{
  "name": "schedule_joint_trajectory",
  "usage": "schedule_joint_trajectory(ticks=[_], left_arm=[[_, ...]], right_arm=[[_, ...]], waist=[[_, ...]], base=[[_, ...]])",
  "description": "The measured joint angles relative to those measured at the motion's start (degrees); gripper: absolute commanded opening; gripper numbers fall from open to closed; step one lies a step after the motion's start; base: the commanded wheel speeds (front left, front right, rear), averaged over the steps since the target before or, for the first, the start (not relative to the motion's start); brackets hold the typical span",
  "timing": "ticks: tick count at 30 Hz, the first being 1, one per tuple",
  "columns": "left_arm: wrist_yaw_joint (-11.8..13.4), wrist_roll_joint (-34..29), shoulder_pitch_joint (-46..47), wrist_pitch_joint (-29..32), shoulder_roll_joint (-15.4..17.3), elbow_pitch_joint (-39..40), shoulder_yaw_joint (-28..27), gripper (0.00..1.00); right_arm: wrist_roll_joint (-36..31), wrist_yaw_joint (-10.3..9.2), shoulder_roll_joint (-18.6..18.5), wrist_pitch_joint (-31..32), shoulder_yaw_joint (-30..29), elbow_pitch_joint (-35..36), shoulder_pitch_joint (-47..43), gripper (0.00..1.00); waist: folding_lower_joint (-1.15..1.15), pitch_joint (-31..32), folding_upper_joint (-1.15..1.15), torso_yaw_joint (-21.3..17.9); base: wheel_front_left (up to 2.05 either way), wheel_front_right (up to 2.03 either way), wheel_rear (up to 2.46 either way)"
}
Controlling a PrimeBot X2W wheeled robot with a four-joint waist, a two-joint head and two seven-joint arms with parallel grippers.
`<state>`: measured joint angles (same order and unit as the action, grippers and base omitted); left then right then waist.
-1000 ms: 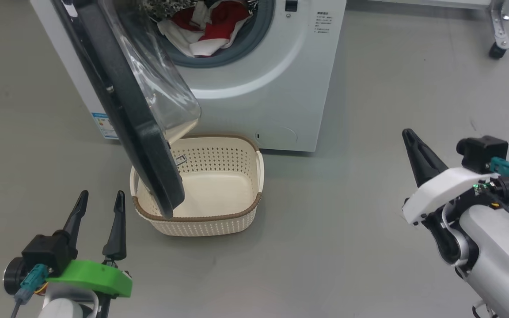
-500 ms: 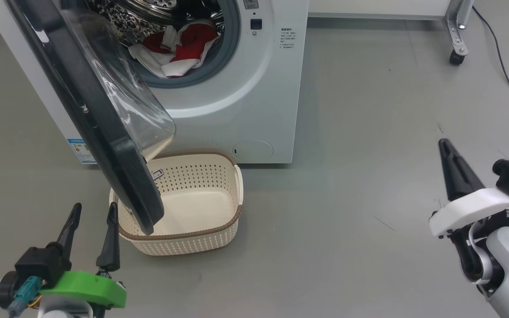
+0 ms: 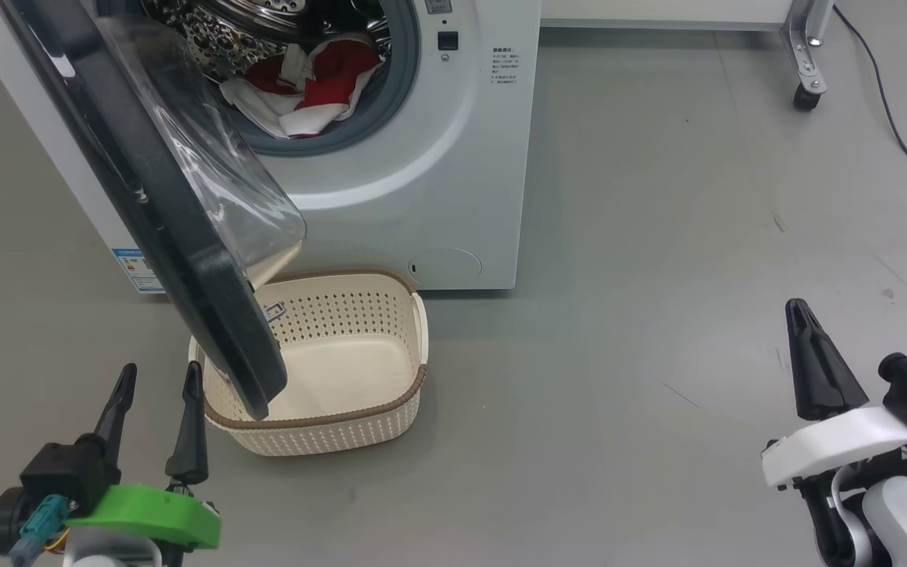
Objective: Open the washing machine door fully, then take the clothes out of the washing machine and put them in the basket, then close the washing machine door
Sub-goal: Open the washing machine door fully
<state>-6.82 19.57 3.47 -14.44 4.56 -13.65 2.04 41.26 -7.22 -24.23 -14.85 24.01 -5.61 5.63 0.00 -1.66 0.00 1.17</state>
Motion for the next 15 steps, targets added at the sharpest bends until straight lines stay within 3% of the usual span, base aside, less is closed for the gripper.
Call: schedule_joint_trajectory(ticks=[5, 6, 7, 8, 9, 15], left_arm=[[-0.03, -0.18, -0.08, 0.0, -0.04, 0.0, -0.03, 1.0], [-0.03, -0.35, -0.09, 0.0, -0.05, 0.0, -0.07, 1.0], [-0.03, -0.46, -0.09, 0.0, -0.09, 0.0, -0.08, 1.0], [-0.03, -0.46, -0.11, 0.0, -0.11, -0.01, -0.08, 1.0], [-0.03, -0.49, -0.12, 0.0, -0.15, -0.01, -0.08, 1.0], [-0.03, -0.54, -0.36, 0.0, -0.27, -0.15, -0.05, 1.0]], right_arm=[[-2.11, 0.0, 1.78, 0.0, -2.12, 0.93, -3.6, 0.0], [-2.29, 0.0, 2.15, 0.0, -2.38, 1.09, -4.28, 0.05], [-2.85, 0.0, 2.36, 0.0, -2.54, 1.27, -4.89, 0.4], [-3.75, 0.0, 2.47, 0.0, -2.69, 1.45, -5.34, 0.84], [-4.57, 0.0, 2.53, 0.0, -3.0, 1.7, -5.71, 1.0], [-6.49, 0.0, 3.98, 0.0, -4.87, 3.22, -7.59, 1.0]], waist=[[0.0, 0.04, 0.0, -0.04], [0.0, 0.05, 0.0, -0.05], [0.0, 0.06, 0.0, -0.06], [0.0, 0.08, 0.0, -0.08], [0.0, 0.09, 0.0, -0.09], [0.0, 0.19, 0.0, -0.14]], base=[[0.0, 0.0, 0.0], [0.0, 0.0, 0.0], [0.0, 0.0, 0.0], [0.0, 0.0, 0.0], [0.0, 0.0, 0.0], [0.0, 0.0, 0.0]])
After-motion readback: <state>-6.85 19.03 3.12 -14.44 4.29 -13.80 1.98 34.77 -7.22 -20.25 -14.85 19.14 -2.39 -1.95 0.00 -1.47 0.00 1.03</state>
